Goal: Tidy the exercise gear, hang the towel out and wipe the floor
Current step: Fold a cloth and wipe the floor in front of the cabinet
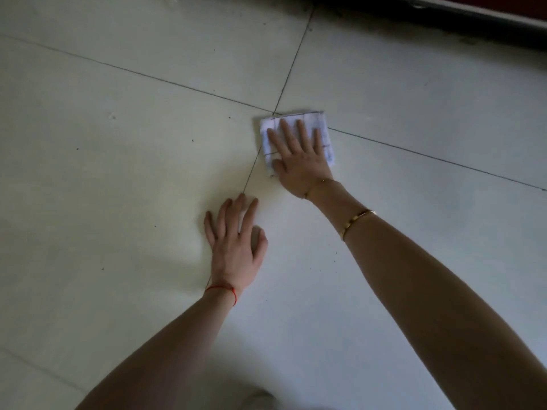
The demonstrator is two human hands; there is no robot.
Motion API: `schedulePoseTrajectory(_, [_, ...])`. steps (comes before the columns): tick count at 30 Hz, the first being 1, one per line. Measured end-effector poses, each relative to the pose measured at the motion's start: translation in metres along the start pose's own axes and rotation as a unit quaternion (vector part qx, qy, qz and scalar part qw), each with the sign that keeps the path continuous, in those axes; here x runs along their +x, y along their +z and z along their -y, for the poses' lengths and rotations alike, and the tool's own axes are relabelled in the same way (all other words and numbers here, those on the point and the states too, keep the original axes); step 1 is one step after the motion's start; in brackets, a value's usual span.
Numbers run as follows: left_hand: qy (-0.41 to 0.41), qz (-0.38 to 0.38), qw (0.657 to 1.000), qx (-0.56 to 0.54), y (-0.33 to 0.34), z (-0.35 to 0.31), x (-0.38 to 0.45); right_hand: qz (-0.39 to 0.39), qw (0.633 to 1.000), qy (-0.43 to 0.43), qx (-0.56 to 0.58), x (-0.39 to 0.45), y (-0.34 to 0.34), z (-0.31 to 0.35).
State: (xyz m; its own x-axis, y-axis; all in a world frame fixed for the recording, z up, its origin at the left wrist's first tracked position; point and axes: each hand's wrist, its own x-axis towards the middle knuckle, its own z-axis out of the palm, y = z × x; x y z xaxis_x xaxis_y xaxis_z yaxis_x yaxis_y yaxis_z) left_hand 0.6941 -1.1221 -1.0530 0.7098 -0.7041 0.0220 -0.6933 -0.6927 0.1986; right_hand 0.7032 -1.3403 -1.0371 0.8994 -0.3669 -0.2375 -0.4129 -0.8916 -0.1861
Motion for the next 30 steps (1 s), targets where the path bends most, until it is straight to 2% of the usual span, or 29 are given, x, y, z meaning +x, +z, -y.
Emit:
schedulePoseTrajectory(3, [0.001,-0.007,1.000,0.003,0.001,0.001,0.000,-0.014,0.998,-0.053,0.009,-0.018,0.013,0.017])
schedulePoseTrajectory(6, [-0.004,0.002,1.000,0.000,-0.001,0.001,0.000,-0.047,0.996,-0.060,0.047,-0.041,0.023,0.004])
schedulePoseTrajectory(10, [-0.007,-0.005,1.000,-0.004,-0.001,0.000,0.001,-0.062,0.996,0.000,0.058,-0.039,0.014,-0.037])
schedulePoseTrajectory(13, [0.003,-0.012,1.000,-0.003,0.001,0.000,0.001,-0.048,0.995,0.071,0.048,-0.005,-0.002,-0.057])
schedulePoseTrajectory(15, [0.006,-0.021,1.000,-0.001,0.001,0.000,0.001,-0.033,0.996,0.082,0.034,0.022,-0.009,-0.053])
schedulePoseTrajectory(20, [0.010,-0.035,0.999,0.001,0.000,0.001,0.001,-0.006,1.000,0.006,0.002,0.042,-0.009,-0.005])
schedulePoseTrajectory(23, [0.007,-0.027,1.000,0.005,0.001,0.001,0.001,-0.019,0.998,-0.052,0.004,0.013,0.005,0.016])
schedulePoseTrajectory(26, [0.000,-0.022,1.000,-0.002,0.002,0.000,0.001,-0.041,0.995,-0.091,0.023,-0.024,0.019,0.007])
schedulePoseTrajectory(28, [-0.003,-0.018,1.000,-0.007,0.002,0.001,0.000,-0.060,0.996,-0.052,0.034,-0.041,0.020,-0.016])
schedulePoseTrajectory(30, [-0.005,-0.015,1.000,-0.011,0.001,0.001,0.000,-0.077,0.995,0.030,0.056,-0.054,0.017,-0.045])
